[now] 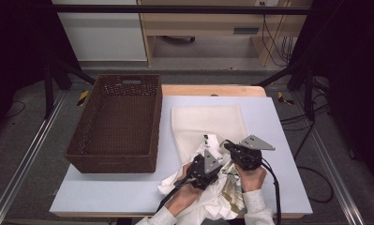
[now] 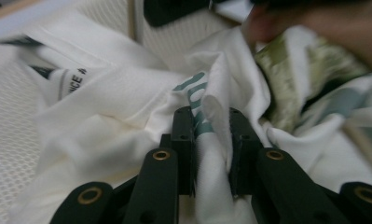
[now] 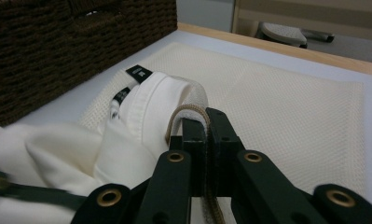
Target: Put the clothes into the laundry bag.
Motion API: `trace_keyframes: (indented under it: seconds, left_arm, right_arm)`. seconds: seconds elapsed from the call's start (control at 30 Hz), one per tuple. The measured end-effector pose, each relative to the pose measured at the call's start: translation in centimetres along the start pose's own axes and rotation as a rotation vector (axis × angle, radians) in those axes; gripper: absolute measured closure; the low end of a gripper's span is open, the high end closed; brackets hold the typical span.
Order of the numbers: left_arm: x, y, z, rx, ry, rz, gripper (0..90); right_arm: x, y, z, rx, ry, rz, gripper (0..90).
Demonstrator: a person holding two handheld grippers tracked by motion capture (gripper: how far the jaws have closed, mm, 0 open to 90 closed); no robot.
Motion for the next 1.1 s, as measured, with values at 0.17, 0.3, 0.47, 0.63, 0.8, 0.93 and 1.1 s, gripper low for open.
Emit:
trace_keyframes:
  seconds: [0.17, 0.3, 0.47, 0.63, 0.8, 0.93, 1.1]
  left_arm:
    - [0.1, 0.4, 1.1, 0.021, 0.037, 0.030, 71.3]
    - [0.3, 0.7, -1.3, -0.030, -0.054, -0.021, 50.0]
    - [3.0, 2.7, -6.3, -0.176, -0.005, -0.035, 28.5]
    - [7.4, 2.2, -5.0, -0.084, 0.080, -0.104, 22.2]
    - [7.6, -0.2, -1.5, 0.031, -0.106, -0.226, 38.2]
    - [6.9, -0.2, -2.2, -0.011, -0.107, -0.173, 66.0]
    - [3.5, 1.1, -4.8, -0.136, -0.191, -0.113, 75.5]
  right_arm:
    - [0.3, 0.5, -0.5, -0.012, 0.011, -0.009, 87.3]
    - [0.2, 0.3, -0.7, -0.007, 0.004, -0.022, 87.3]
    - [0.1, 0.1, -0.6, -0.001, -0.004, -0.023, 87.3]
    - [0.2, 0.1, -0.5, -0.003, -0.004, -0.023, 87.3]
    - [0.2, 0.1, -0.4, 0.002, -0.003, -0.029, 87.3]
    - [0.3, 0.0, -0.3, 0.007, 0.000, -0.024, 87.3]
    - [0.3, 0.1, -0.1, -0.004, 0.004, -0.012, 87.4]
Point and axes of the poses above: each handheld gripper's, and its own axes: z roughly forward along the jaws, y roughly out of its top, x roughly to its left, the point moved 7 cm from there along z, roughly forward along the jaws, and after that the axes turned 13 degrees about -z, right-handed, at the moved point
